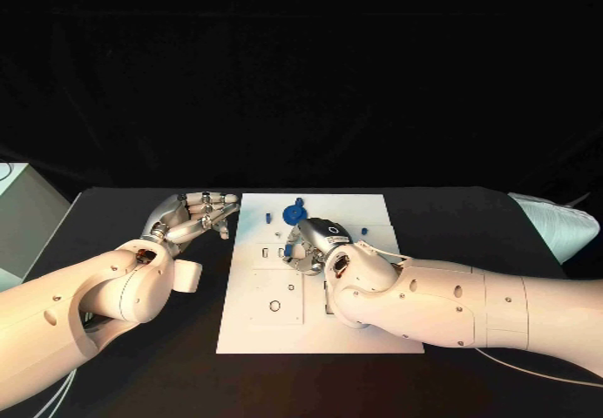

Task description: Assemble the parts on the task board

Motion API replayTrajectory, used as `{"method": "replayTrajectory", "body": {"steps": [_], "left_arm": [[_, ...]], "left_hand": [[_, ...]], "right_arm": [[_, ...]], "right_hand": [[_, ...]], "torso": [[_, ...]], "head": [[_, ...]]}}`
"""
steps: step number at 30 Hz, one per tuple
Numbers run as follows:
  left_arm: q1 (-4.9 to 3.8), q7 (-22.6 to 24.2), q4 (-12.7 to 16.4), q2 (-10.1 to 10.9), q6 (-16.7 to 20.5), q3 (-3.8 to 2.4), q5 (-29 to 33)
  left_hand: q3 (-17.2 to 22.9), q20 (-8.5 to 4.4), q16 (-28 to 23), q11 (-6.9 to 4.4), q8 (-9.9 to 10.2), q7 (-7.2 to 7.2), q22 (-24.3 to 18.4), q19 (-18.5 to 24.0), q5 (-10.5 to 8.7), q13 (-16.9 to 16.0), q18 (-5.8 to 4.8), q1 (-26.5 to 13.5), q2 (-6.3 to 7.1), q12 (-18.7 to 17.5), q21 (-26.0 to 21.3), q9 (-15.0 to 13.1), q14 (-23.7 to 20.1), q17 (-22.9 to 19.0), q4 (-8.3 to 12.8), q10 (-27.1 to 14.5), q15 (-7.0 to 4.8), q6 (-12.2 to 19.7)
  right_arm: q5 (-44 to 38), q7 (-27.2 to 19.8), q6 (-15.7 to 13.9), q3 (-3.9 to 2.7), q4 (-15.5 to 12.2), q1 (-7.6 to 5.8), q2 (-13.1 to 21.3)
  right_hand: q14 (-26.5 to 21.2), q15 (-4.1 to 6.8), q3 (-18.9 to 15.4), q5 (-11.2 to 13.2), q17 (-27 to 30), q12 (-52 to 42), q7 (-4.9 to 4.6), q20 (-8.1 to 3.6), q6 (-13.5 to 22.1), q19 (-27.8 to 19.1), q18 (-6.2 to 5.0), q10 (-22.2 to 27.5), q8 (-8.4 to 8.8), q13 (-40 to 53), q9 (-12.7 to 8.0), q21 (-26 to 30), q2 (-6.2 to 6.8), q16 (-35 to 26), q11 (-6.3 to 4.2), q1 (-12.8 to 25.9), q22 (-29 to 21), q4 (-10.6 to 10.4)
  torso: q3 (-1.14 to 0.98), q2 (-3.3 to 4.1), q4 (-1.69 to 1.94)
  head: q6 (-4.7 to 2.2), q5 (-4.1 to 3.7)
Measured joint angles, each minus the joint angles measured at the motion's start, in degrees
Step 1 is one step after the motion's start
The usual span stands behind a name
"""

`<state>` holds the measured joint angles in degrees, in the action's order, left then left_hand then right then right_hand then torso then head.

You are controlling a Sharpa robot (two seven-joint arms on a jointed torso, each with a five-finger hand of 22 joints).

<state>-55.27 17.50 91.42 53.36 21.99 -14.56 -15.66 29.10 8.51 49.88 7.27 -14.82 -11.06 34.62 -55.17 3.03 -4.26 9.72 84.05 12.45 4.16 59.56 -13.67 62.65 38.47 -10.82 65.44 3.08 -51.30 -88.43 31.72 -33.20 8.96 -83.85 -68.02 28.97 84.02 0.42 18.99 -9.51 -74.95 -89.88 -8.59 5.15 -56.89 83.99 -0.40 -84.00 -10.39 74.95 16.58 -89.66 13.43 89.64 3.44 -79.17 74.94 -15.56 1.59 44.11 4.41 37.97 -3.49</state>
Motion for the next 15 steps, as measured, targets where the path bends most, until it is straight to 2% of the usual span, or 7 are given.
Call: {"method": "replayTrajectory", "body": {"steps": [12, 15], "left_arm": [[0.00, -0.02, -0.04, 0.01, 0.00, 0.00, 0.00], [0.00, -0.03, -0.08, 0.01, 0.00, 0.00, 0.00]], "left_hand": [[0.00, 0.00, 0.22, 0.00, 0.00, 0.00, -0.01, 0.00, 0.00, 0.00, 0.00, 0.00, 0.00, 0.00, 0.23, 0.00, 0.00, 0.00, 0.00, 0.00, 0.00, 0.00], [0.00, 0.00, 0.22, 0.22, 0.00, 0.00, 0.02, 0.00, 0.00, 0.00, 0.00, 0.00, 0.00, 0.00, 0.22, 0.01, 0.00, 0.01, 0.00, -0.22, 0.00, 0.00]], "right_arm": [[-0.26, 0.03, 0.00, 0.02, -0.40, 0.07, 0.32], [-0.41, 0.03, -0.12, 0.02, -0.25, 0.07, 0.43]], "right_hand": [[0.00, 0.00, -0.44, 0.24, 0.01, 0.00, 0.00, 0.00, 0.00, 0.00, 0.00, 0.00, 0.01, -0.01, -0.11, 0.00, 0.00, 0.00, 0.00, 0.00, 0.00, -0.08], [0.00, 0.00, -1.22, 0.24, 0.01, 0.00, -0.09, 0.34, 0.69, 0.09, 0.00, 0.00, 0.00, -0.01, -0.11, 0.00, 0.00, 0.00, 0.00, 0.00, 0.00, -0.12]], "torso": [[0.00, 0.01, 0.00], [-0.01, 0.00, 0.00]], "head": [[0.04, -0.05], [-0.02, -0.07]]}}
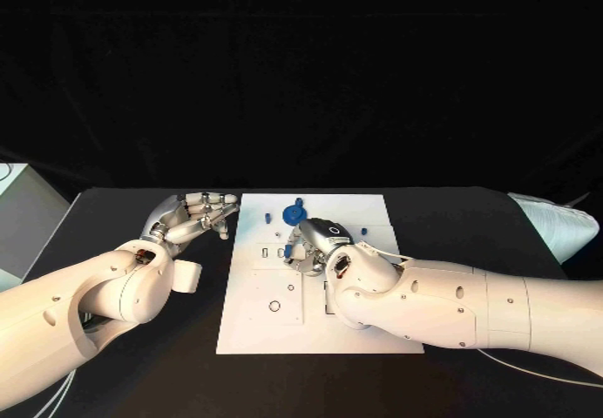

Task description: Assemble the parts on the task board

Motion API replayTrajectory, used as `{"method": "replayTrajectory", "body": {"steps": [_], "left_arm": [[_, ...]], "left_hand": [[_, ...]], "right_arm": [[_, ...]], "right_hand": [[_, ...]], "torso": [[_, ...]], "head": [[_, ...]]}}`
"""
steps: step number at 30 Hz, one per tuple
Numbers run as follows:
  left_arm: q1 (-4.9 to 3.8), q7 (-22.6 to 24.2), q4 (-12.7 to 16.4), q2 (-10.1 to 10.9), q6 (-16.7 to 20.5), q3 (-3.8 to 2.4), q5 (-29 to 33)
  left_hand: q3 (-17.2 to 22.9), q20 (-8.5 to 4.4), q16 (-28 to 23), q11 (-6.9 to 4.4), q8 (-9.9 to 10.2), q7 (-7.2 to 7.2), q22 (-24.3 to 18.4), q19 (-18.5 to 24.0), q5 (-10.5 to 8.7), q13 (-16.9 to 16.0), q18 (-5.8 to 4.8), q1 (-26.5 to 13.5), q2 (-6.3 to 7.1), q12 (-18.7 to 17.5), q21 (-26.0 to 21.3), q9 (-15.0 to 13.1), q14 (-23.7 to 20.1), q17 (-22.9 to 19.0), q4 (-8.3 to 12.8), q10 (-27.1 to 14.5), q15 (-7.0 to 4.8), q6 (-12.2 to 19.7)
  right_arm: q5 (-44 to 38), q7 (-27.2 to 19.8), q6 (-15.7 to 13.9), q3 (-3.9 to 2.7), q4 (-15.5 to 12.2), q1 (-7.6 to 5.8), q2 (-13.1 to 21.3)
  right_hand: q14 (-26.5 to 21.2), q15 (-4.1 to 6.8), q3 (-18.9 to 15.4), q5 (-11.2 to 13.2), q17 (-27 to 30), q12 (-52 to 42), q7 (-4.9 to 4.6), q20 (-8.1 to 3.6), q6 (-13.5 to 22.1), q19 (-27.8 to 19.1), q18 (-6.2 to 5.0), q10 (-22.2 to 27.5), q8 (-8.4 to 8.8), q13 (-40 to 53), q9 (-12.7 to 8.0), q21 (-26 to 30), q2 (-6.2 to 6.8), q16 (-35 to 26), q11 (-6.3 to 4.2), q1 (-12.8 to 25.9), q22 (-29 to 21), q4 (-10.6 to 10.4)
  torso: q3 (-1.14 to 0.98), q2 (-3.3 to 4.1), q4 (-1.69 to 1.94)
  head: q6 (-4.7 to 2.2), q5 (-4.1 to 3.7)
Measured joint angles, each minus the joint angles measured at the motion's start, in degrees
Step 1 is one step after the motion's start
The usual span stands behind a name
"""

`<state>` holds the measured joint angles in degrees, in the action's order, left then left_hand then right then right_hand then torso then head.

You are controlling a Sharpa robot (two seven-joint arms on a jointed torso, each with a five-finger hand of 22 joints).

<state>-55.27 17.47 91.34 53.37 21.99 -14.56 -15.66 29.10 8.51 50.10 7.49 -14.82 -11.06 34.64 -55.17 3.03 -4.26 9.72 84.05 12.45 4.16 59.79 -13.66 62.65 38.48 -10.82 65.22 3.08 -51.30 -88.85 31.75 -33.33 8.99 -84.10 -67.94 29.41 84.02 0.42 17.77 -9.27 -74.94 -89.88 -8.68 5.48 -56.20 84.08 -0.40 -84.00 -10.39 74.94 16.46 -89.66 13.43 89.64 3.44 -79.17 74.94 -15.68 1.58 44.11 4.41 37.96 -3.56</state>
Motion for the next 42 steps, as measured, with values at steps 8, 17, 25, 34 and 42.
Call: {"method": "replayTrajectory", "body": {"steps": [8, 17, 25, 34, 42], "left_arm": [[0.00, -0.02, -0.14, -0.03, 0.00, 0.00, 0.00], [0.01, -0.06, -0.43, -0.08, -0.01, 0.00, -0.03], [0.02, -1.26, -1.11, -0.72, 0.00, 0.00, -1.24], [-0.11, -7.61, -4.31, -4.34, 0.22, 0.01, -6.71], [-3.09, -19.97, -8.64, -7.71, -5.57, 0.10, -16.71]], "left_hand": [[0.00, 0.00, 0.00, 0.00, 0.00, -0.01, 0.02, 0.00, 0.00, 0.00, 0.00, 0.00, 0.00, 0.00, 0.00, 0.00, 0.00, 0.00, 0.00, 0.00, 0.00, 0.41], [0.00, 0.13, 0.00, -0.11, 0.00, 0.00, 0.01, 0.13, 0.00, 0.00, 0.00, -0.02, 0.02, 0.00, 0.00, 0.01, 0.00, -0.02, 0.00, -0.14, 0.00, 0.41], [-2.38, 0.27, 0.92, -0.57, -0.43, 0.32, 0.03, 0.51, 0.00, -1.61, 0.00, -3.14, 0.36, 3.06, 0.43, -0.60, 0.04, -0.09, -1.39, 1.71, -0.04, 0.39], [-5.18, -2.17, 22.58, -3.45, -9.96, 2.36, 15.63, -10.35, 0.12, -25.58, -1.44, -7.25, -2.27, 37.29, 11.60, -6.07, 13.07, 23.21, -5.24, -3.80, -2.61, 0.84], [5.73, -2.69, 37.34, -3.98, -17.59, 2.88, 33.62, -21.83, 0.12, -43.04, -4.55, -14.90, 0.99, 59.79, 21.64, -10.93, 21.10, 36.48, -5.15, 0.17, -3.07, 4.33]], "right_arm": [[-0.18, 0.03, -1.22, 0.05, -0.05, 0.09, 0.41], [-0.35, 0.03, -3.34, -0.07, -2.34, 0.08, 1.84], [0.30, -0.71, -4.18, -0.87, -7.56, -0.69, 5.97], [11.65, -12.05, -5.35, -1.74, -8.53, -5.06, 11.23], [27.76, -22.45, -4.86, -1.91, -4.58, -8.64, 14.00]], "right_hand": [[-0.08, -1.59, -6.61, 1.74, 0.00, 0.82, -1.90, 1.14, 5.88, -0.08, 0.00, -0.04, 3.76, -0.01, -1.54, 0.00, -0.01, 0.00, 2.11, -0.01, -0.01, -1.00], [0.00, -1.85, -9.30, 1.99, 0.01, 1.14, -2.47, 1.55, 6.58, -0.08, -0.01, 0.00, 4.44, -0.01, -1.90, 0.00, -0.38, 0.00, 2.47, -0.39, -0.01, -1.09], [0.00, -1.85, -10.25, 1.96, 0.01, 1.14, -2.40, 1.93, 6.49, -0.08, 0.01, 0.00, 4.44, -0.01, -1.88, 0.00, -0.15, 0.00, 2.47, -0.62, -0.02, -1.09], [0.00, -1.85, -7.56, -5.62, 0.02, 0.88, -1.10, 1.88, 2.51, -0.08, 0.00, 0.02, 2.27, -0.02, -1.07, 0.00, -2.01, 0.00, 1.99, -3.43, -0.03, -0.71], [0.01, -1.41, -6.50, -7.71, 0.02, -0.01, -0.64, 1.49, 2.05, -0.09, 0.00, -0.01, 0.64, -0.03, -0.55, 0.00, -1.88, 0.00, 1.83, -3.56, -0.03, -0.69]], "torso": [[-0.02, -0.01, -0.02], [-0.02, -0.01, -0.02], [-0.09, -0.15, -0.22], [-0.13, -1.07, -0.47], [-0.44, -2.36, -0.70]], "head": [[-0.22, 0.00], [-0.37, 0.00], [-0.76, 0.43], [-0.80, 0.77], [-0.32, 1.14]]}}
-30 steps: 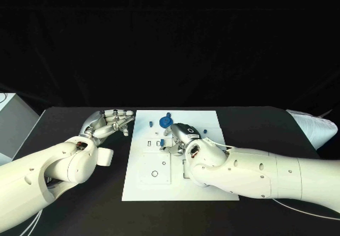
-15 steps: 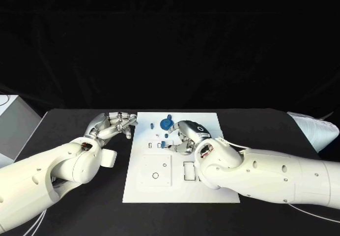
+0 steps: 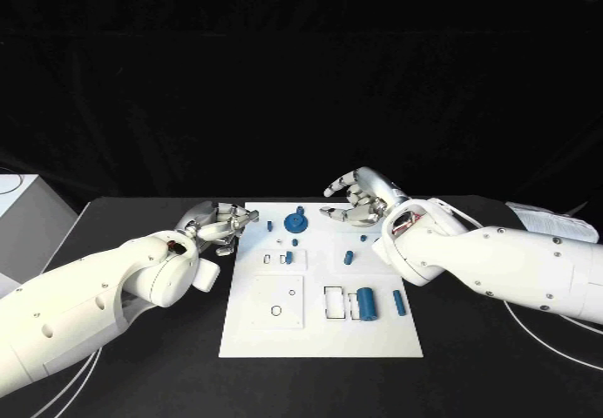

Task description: Assemble the parts on the task board

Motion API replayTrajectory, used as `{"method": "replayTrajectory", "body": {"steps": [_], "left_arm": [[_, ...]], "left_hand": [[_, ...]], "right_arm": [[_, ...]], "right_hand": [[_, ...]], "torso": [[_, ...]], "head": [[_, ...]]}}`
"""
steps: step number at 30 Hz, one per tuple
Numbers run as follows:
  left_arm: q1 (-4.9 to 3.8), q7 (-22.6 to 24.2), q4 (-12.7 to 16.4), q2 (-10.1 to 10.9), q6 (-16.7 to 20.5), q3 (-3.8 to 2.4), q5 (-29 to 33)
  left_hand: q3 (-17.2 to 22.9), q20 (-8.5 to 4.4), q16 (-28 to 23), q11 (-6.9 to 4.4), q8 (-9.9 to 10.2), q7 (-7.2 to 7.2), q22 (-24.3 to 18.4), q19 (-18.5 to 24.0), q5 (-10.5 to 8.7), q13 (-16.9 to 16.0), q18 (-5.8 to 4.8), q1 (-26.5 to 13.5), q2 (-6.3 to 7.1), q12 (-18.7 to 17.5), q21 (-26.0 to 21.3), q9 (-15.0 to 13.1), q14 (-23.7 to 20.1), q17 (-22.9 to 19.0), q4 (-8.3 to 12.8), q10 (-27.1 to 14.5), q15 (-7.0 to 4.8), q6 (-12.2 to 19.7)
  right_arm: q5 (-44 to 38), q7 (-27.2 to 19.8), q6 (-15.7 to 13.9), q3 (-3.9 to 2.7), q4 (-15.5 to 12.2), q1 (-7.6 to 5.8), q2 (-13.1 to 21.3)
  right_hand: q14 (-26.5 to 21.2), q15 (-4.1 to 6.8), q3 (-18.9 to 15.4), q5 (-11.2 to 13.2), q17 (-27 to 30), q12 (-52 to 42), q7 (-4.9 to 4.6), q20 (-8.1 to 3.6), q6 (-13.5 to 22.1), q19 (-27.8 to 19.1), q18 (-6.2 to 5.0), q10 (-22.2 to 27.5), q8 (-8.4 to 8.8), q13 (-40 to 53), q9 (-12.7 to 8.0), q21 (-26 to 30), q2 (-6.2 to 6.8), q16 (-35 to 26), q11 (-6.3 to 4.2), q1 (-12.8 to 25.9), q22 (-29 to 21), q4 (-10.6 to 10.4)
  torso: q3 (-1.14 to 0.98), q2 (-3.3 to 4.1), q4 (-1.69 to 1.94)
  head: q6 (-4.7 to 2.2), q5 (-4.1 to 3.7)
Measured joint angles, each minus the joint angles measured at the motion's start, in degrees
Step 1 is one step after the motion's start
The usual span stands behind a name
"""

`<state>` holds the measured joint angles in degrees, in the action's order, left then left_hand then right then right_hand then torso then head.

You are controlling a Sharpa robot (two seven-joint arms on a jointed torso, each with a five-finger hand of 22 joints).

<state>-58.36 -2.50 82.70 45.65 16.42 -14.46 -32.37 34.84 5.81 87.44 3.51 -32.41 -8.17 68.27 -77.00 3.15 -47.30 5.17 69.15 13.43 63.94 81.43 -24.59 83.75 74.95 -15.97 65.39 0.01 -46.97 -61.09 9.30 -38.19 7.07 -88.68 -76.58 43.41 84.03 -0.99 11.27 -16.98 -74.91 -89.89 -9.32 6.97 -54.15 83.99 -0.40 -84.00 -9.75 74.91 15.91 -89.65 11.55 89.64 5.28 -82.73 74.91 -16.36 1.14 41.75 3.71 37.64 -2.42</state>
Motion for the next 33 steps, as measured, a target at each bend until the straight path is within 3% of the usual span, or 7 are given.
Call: {"method": "replayTrajectory", "body": {"steps": [2, 4, 8, 14, 17, 24, 33], "left_arm": [[-1.61, -3.55, -1.02, -1.15, -2.39, 0.41, -3.01], [-2.87, -6.46, -1.80, -2.25, -4.46, 0.85, -5.41], [-4.98, -11.81, -3.11, -4.31, -8.44, 2.38, -9.91], [-8.02, -18.63, -6.07, -7.93, -13.72, 5.18, -16.49], [-8.85, -20.94, -7.77, -9.68, -15.60, 5.99, -19.41], [-10.14, -23.88, -10.93, -12.80, -18.55, 6.76, -24.04], [-10.89, -25.64, -13.61, -15.69, -21.61, 7.35, -27.12]], "left_hand": [[-1.12, -0.16, 1.03, -0.22, -0.91, 0.28, 2.78, -1.78, 0.00, -3.35, -0.85, -1.11, -0.01, 2.89, 1.29, -0.72, 0.00, 0.00, -0.17, 2.29, 0.00, 0.29], [-2.13, -0.31, 1.57, -0.32, -1.57, 0.41, 4.34, -2.69, 0.00, -5.37, -0.84, -1.40, -0.22, 4.59, 2.03, -1.25, 0.20, 0.00, -0.24, 3.60, -0.20, 0.41], [-3.67, -0.50, 1.98, -0.47, -2.06, 0.50, 5.54, -3.29, 0.00, -7.15, -0.85, -2.69, -0.63, 5.98, 2.47, -1.78, 0.20, 0.00, -0.47, 4.62, -0.20, 0.50], [-5.68, -0.66, 2.20, -0.64, -2.73, 0.70, 6.69, -4.12, 0.00, -9.63, -0.84, -4.04, -1.50, 7.75, 3.05, -2.32, 0.20, 0.00, -0.62, 6.10, -0.20, 0.71], [-6.07, -0.58, 2.20, -0.65, -2.73, 0.70, 6.69, -4.20, 0.00, -10.56, -1.73, -4.04, -1.50, 8.33, 3.05, -2.41, 0.20, -0.01, -0.71, 6.55, -0.20, 0.71], [-6.55, -0.69, 2.20, -0.73, -2.99, 0.70, 6.69, -4.31, 0.00, -10.01, -1.73, -4.58, -2.05, 8.33, 3.04, -2.55, 0.20, -0.01, -0.72, 6.63, -0.20, 0.71], [-7.89, -0.78, 2.20, -0.64, -3.01, 0.90, 6.68, -4.40, 0.00, -8.02, -1.72, -5.92, -2.64, 7.09, 3.25, -2.74, 0.20, -0.01, -0.79, 5.24, -0.20, 1.31]], "right_arm": [[3.52, -1.64, 0.27, -0.02, 1.01, -0.66, 0.30], [5.99, -2.61, 0.50, -0.03, 1.89, -1.10, 0.53], [9.42, -3.71, 0.97, -0.03, 3.33, -1.82, 0.74], [12.15, -4.42, 1.84, -0.04, 5.16, -2.42, 0.74], [12.68, -4.44, 2.14, -0.04, 5.78, -2.54, 0.72], [13.05, -4.07, 2.52, -0.03, 6.42, -2.64, 0.65], [12.96, -3.11, 2.85, -0.02, 6.52, -2.67, 0.62]], "right_hand": [[0.00, 0.00, 0.00, -0.56, 0.00, 0.00, 0.00, 0.00, 0.00, 0.00, 0.00, 0.00, -0.32, 0.00, 0.10, 0.00, 0.00, 0.00, 0.00, 0.00, 0.00, 0.00], [0.00, 0.00, 0.00, -0.57, 0.00, 0.00, 0.00, 0.00, 0.00, 0.00, 0.00, 0.00, -0.43, 0.00, 0.10, 0.00, 0.00, 0.00, 0.00, 0.00, 0.00, 0.00], [0.00, 0.00, 0.00, -0.57, 0.00, 0.00, 0.00, 0.00, 0.00, 0.00, 0.00, 0.05, -0.43, 0.00, 0.10, 0.00, 0.00, 0.00, -0.05, 0.00, 0.00, 0.00], [0.00, 0.00, 0.00, -0.56, 0.00, 0.00, 0.00, -0.41, 0.00, 0.00, 0.00, -0.01, -0.43, -0.01, 0.17, 0.00, 0.25, 0.00, -0.40, 0.25, -0.01, 0.00], [0.00, 0.00, 0.00, -0.56, 0.00, 0.00, -0.03, -0.41, 0.03, 0.00, 0.00, -0.01, -0.43, -0.01, 0.17, 0.00, 0.24, 0.00, -0.40, 0.24, -0.01, 0.00], [0.00, -0.01, -0.17, -0.55, 0.01, 0.00, -0.20, -0.41, 0.20, 0.00, 0.00, -0.01, -0.43, -0.01, 0.17, 0.00, 0.24, 0.00, -0.40, 0.24, 0.01, 0.16], [0.00, -0.01, -0.17, -0.55, 0.01, 0.00, 0.01, -0.41, 0.42, 0.00, 0.01, -0.01, -0.43, 0.04, 0.17, 0.00, 0.23, 0.00, -0.40, 0.24, 0.04, 0.16]], "torso": [[-0.07, -0.23, -0.02], [-0.18, -0.47, -0.02], [-0.34, -0.81, 0.07], [-0.66, -1.26, 0.12], [-0.87, -1.42, 0.11], [-1.22, -1.57, -0.05], [-1.24, -1.49, -0.05]], "head": [[0.15, 0.12], [0.43, 0.22], [0.77, 0.45], [1.33, 0.97], [1.56, 1.10], [2.07, 1.35], [2.14, 1.46]]}}
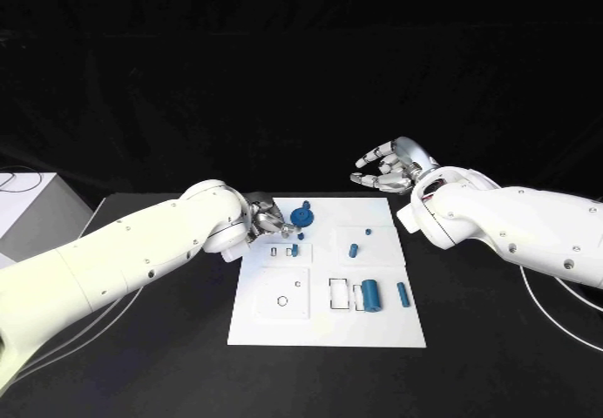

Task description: Assemble the parts on the task board

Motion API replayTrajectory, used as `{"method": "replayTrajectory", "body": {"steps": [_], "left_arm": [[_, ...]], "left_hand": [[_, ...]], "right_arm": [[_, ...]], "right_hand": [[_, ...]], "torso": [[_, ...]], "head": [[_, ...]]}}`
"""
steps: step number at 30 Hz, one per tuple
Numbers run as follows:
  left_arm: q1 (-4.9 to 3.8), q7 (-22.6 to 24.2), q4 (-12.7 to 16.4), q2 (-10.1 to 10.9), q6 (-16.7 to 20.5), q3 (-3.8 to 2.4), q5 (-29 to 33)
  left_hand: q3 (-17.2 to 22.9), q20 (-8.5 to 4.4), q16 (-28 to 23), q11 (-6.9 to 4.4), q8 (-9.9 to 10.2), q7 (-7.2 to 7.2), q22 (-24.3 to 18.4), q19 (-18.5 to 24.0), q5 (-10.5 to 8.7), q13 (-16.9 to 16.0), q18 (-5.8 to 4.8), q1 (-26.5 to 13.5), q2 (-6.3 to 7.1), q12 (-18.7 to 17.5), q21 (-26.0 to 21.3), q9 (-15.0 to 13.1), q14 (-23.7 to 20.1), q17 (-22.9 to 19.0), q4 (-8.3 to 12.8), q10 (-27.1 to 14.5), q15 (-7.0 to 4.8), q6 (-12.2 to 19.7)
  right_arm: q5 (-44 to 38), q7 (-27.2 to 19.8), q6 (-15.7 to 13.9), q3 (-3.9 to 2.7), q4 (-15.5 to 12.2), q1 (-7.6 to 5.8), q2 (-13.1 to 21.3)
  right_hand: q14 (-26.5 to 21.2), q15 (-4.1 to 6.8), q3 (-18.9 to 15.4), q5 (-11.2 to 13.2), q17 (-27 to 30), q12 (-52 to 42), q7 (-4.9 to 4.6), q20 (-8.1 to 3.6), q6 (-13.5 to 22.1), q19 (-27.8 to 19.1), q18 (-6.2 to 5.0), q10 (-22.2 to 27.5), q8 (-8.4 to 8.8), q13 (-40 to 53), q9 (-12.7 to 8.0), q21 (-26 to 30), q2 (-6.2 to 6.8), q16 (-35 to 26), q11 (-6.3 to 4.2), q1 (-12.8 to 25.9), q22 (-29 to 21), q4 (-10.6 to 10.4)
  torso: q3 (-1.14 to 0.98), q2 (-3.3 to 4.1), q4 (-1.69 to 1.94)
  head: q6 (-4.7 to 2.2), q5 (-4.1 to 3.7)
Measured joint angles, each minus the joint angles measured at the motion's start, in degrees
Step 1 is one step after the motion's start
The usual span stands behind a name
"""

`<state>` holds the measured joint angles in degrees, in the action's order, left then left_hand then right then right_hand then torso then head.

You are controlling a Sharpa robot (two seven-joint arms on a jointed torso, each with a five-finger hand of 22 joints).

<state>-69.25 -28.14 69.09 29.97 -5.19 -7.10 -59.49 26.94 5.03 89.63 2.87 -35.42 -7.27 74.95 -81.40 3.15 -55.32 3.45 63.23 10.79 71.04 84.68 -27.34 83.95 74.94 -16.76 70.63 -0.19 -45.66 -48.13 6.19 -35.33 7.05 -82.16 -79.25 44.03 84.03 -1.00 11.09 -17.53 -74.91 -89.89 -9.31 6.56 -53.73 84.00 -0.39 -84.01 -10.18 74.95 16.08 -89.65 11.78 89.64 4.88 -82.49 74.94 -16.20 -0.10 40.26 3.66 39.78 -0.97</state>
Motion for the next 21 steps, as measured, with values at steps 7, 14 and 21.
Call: {"method": "replayTrajectory", "body": {"steps": [7, 14, 21], "left_arm": [[-0.21, -0.97, -1.91, -1.51, -2.57, 0.17, -0.72], [-0.34, -1.56, -3.76, -2.89, -5.24, 0.18, -0.60], [-0.34, -1.77, -5.49, -4.08, -7.43, 0.23, 0.47]], "left_hand": [[-0.31, 0.00, 0.00, 0.00, 0.00, 0.00, 0.00, 0.00, 0.00, 0.19, 0.01, -0.30, -0.30, 0.00, 0.00, -0.06, 0.00, 0.00, 0.00, 0.00, 0.00, 0.00], [-0.54, 0.15, 0.00, 0.10, 0.00, -0.17, -0.24, 0.16, 0.00, 1.76, 0.01, -0.52, -0.53, -1.21, -0.10, -0.24, 0.00, -0.01, 0.23, -1.58, 0.00, 0.17], [-0.55, 0.29, 0.00, 0.20, 0.00, -0.20, -1.00, 0.74, 0.00, 4.97, 0.01, -0.21, -0.83, -3.20, -0.49, -0.32, 0.00, -0.01, 0.25, -3.67, 0.00, 0.62]], "right_arm": [[-0.07, 0.44, 0.24, 0.00, 0.31, -0.01, -0.10], [-0.54, 0.69, 0.44, 0.00, 0.38, -0.01, -0.33], [-2.90, 0.86, 0.47, 0.00, 0.38, -0.01, -0.51]], "right_hand": [[0.00, 0.00, 0.00, 0.00, 0.00, 0.00, -0.19, 0.00, 0.19, 0.00, 0.00, 0.00, 0.00, -0.01, 0.00, 0.00, 0.00, 0.00, 0.00, 0.00, 0.00, 0.00], [0.00, 0.00, 0.00, -0.78, 0.00, 0.00, -0.19, 0.00, 0.19, 0.00, 0.00, 0.00, -0.22, -0.01, 0.06, 0.00, 0.00, 0.00, 0.00, 0.00, -0.01, 0.00], [0.00, 0.00, 0.00, -0.78, 0.00, 0.00, -0.19, 0.01, 0.19, 0.00, 0.00, 0.00, -0.22, -0.02, 0.11, 0.00, 0.00, 0.00, 0.00, 0.00, -0.01, 0.00]], "torso": [[0.10, 0.15, 0.03], [0.14, 0.16, 0.07], [0.17, 0.21, 0.01]], "head": [[-0.21, -0.03], [-0.06, -0.12], [0.13, -0.21]]}}
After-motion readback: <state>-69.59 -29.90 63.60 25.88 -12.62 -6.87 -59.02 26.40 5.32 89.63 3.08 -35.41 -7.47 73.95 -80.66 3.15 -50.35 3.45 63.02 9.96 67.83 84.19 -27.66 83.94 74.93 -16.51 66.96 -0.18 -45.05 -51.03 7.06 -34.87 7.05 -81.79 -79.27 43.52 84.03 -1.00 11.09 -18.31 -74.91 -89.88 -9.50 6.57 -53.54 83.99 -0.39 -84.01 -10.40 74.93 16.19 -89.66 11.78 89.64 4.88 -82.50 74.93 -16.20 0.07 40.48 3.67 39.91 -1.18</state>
